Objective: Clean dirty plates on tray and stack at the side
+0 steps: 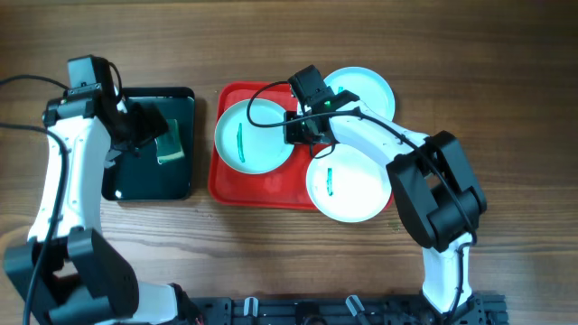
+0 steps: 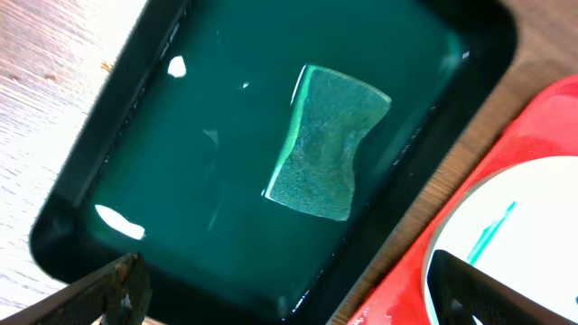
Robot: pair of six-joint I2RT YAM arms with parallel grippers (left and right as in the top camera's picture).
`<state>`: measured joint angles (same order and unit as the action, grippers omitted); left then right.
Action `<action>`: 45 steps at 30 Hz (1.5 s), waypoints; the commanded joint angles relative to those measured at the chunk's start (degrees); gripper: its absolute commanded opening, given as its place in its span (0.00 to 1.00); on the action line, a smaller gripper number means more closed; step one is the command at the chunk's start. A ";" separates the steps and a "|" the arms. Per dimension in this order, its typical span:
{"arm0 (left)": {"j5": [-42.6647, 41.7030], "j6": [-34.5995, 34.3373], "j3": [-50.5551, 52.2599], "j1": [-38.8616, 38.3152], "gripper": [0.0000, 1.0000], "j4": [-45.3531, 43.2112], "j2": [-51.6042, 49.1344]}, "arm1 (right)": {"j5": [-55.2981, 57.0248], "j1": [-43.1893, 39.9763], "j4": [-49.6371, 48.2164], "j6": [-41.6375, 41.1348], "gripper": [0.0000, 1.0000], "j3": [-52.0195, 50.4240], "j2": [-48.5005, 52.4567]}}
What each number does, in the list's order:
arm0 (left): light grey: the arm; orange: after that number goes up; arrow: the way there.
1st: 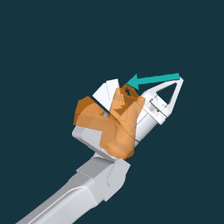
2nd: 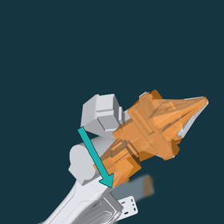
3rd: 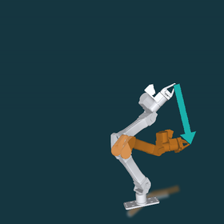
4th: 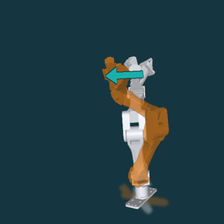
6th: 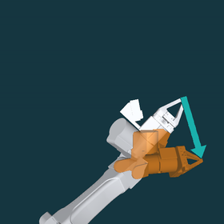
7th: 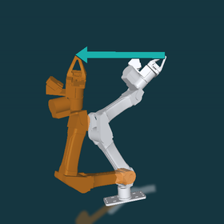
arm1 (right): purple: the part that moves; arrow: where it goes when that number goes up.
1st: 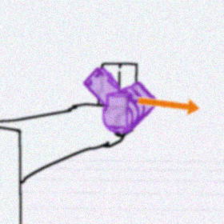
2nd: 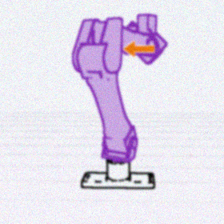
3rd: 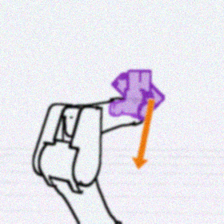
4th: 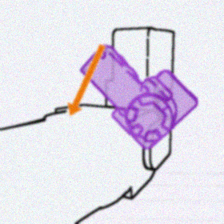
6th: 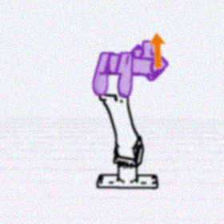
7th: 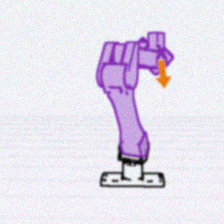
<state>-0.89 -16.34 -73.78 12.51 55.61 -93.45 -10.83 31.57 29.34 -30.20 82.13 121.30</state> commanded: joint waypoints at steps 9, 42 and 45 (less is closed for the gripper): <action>-3.17 6.99 -0.26 0.09 0.95 -0.55 -4.02 | 0.98 0.24 0.72 0.70 0.04 0.79 1.31; -4.66 15.02 -0.26 -0.37 0.35 -14.69 -17.79 | 0.96 0.24 0.22 1.57 0.04 0.79 1.31; -5.11 17.46 -0.26 -1.60 0.40 -14.91 -17.79 | 0.96 0.24 0.20 1.60 0.04 0.79 1.31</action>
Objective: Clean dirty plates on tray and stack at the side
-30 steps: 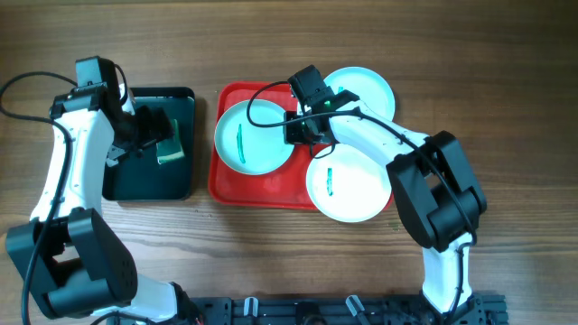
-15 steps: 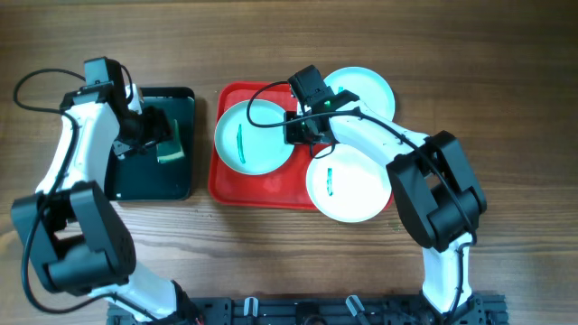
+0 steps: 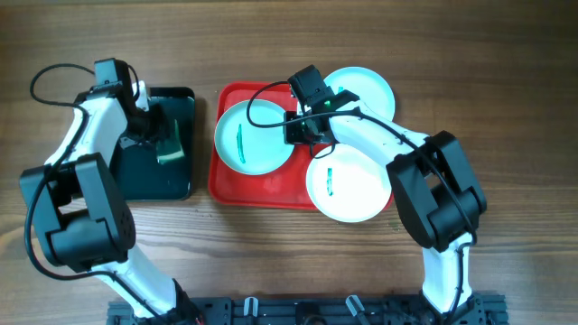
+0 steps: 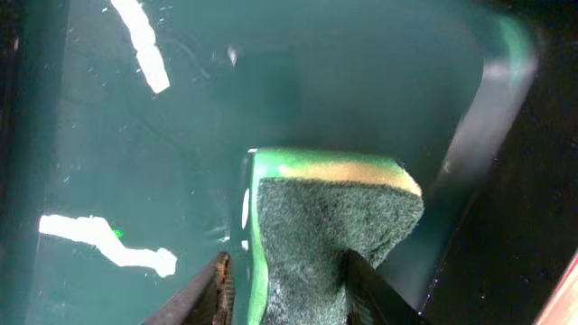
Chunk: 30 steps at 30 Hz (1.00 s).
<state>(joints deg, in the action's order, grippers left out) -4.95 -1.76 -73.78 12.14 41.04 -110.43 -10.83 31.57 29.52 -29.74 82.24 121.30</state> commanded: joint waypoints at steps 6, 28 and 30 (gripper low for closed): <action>-0.83 2.91 -0.26 -2.23 0.38 0.57 -0.81 | 0.98 0.24 0.07 1.22 0.04 0.68 1.31; 1.62 2.73 0.59 -2.29 0.04 -0.28 -3.37 | 0.96 0.24 0.04 1.25 0.04 0.68 1.31; 0.35 2.56 0.44 -2.29 0.04 0.81 -3.13 | 0.94 0.24 0.04 1.27 0.04 0.68 1.31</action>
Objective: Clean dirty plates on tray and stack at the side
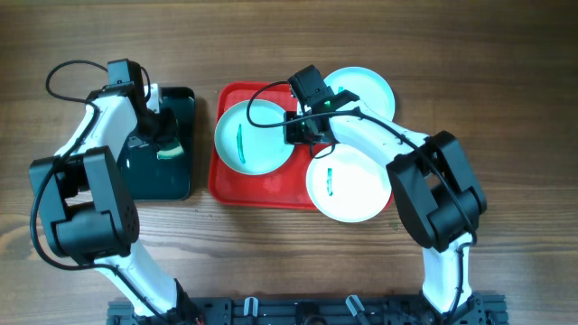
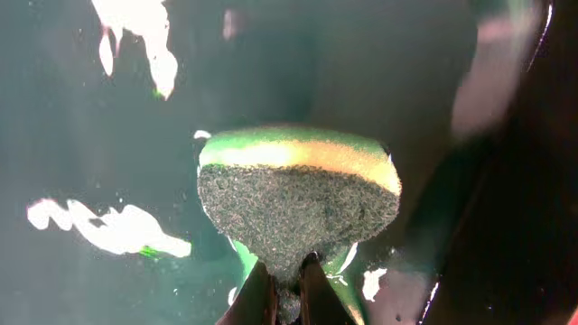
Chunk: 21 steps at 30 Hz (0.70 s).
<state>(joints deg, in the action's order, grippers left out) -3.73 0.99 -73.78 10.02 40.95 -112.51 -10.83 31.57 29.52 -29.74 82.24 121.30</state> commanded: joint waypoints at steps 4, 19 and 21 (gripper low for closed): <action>-1.64 -1.46 -3.56 -0.17 0.04 6.95 1.05 | -1.11 0.22 -0.13 1.25 0.04 0.70 1.27; -9.75 -5.99 -6.64 -5.16 0.04 12.52 9.40 | -11.54 -2.40 2.91 4.31 0.04 0.70 1.27; -12.76 -5.99 -5.18 -8.24 0.04 10.69 9.11 | -11.52 -2.40 2.91 4.85 0.04 0.68 1.27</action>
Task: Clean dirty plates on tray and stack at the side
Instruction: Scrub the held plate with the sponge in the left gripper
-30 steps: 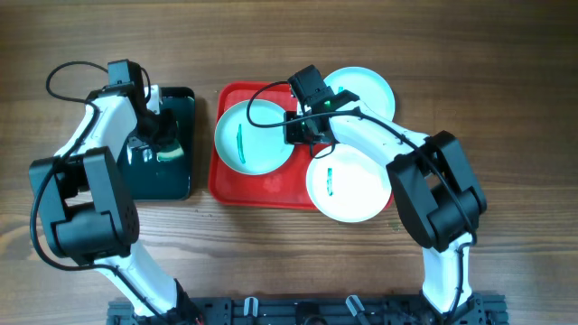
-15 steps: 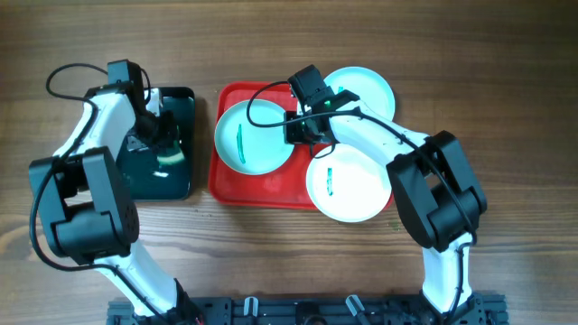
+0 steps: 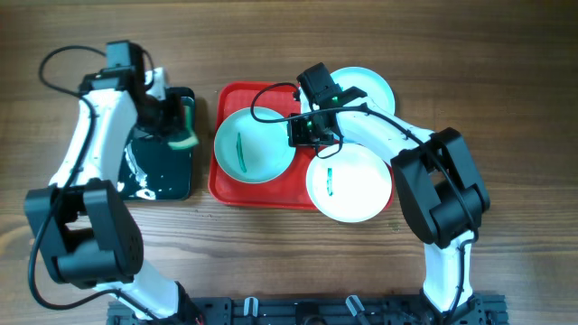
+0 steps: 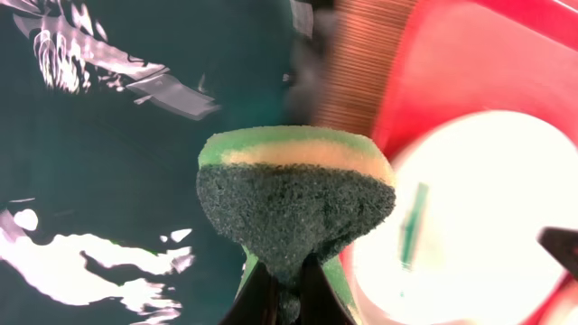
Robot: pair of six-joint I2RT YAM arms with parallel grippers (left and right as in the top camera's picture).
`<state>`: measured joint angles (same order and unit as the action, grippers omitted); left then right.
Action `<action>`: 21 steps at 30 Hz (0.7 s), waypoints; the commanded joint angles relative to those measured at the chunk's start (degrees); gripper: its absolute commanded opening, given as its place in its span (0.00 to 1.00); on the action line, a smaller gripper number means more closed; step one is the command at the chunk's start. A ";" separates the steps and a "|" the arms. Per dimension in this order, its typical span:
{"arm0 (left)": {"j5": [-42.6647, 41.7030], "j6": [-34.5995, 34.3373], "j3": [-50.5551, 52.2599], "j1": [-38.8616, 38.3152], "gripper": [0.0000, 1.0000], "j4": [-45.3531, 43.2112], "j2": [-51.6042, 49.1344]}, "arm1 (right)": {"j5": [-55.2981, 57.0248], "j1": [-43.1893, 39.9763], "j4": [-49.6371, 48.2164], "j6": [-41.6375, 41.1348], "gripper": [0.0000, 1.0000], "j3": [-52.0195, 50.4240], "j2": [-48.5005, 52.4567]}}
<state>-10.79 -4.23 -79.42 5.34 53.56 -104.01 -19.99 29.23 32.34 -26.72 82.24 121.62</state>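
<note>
My left gripper (image 4: pixel 289 287) is shut on a green and yellow sponge (image 4: pixel 296 203) with its dark scouring side facing the camera. It holds the sponge (image 3: pixel 183 127) above the right edge of the black water tray (image 3: pixel 153 176), beside the red tray (image 3: pixel 262 191). The left white plate (image 3: pixel 253 144) on the red tray carries a green streak (image 4: pixel 414 215). My right gripper (image 3: pixel 309 132) sits at that plate's right rim and appears shut on it. A second streaked plate (image 3: pixel 348 185) overlaps the tray's right corner.
A third white plate (image 3: pixel 370 90) with no visible marks lies at the red tray's far right corner, partly under my right arm. Water in the black tray (image 4: pixel 99 153) shows ripples. Bare wooden table (image 3: pixel 506 135) surrounds both trays.
My left gripper has gone from low in the water to above the black tray's right edge, sponge still held. The left plate and my right gripper have shifted slightly toward me.
At first my left gripper was open above the water tray with the sponge lying in it. Then its fingers stood on both sides of the sponge, then they were shut on it. Now the sponge is out of the water, near the red tray. My right gripper stayed at the left plate's rim.
</note>
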 commanded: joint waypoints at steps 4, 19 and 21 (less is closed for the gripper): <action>-5.75 -0.83 2.95 -10.29 0.04 -7.89 -1.73 | -2.38 -0.07 0.07 2.38 0.04 0.68 0.94; 10.78 -15.76 3.48 -24.65 0.04 -9.99 -13.05 | -1.70 -0.24 -0.50 1.79 0.04 0.68 0.96; 2.80 -15.67 4.26 -24.72 0.04 -9.20 -13.73 | -2.25 -1.01 -0.57 1.03 0.04 0.68 0.98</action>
<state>2.09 -18.20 -76.64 -18.09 43.20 -114.24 -20.51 29.04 32.34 -25.32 82.24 121.69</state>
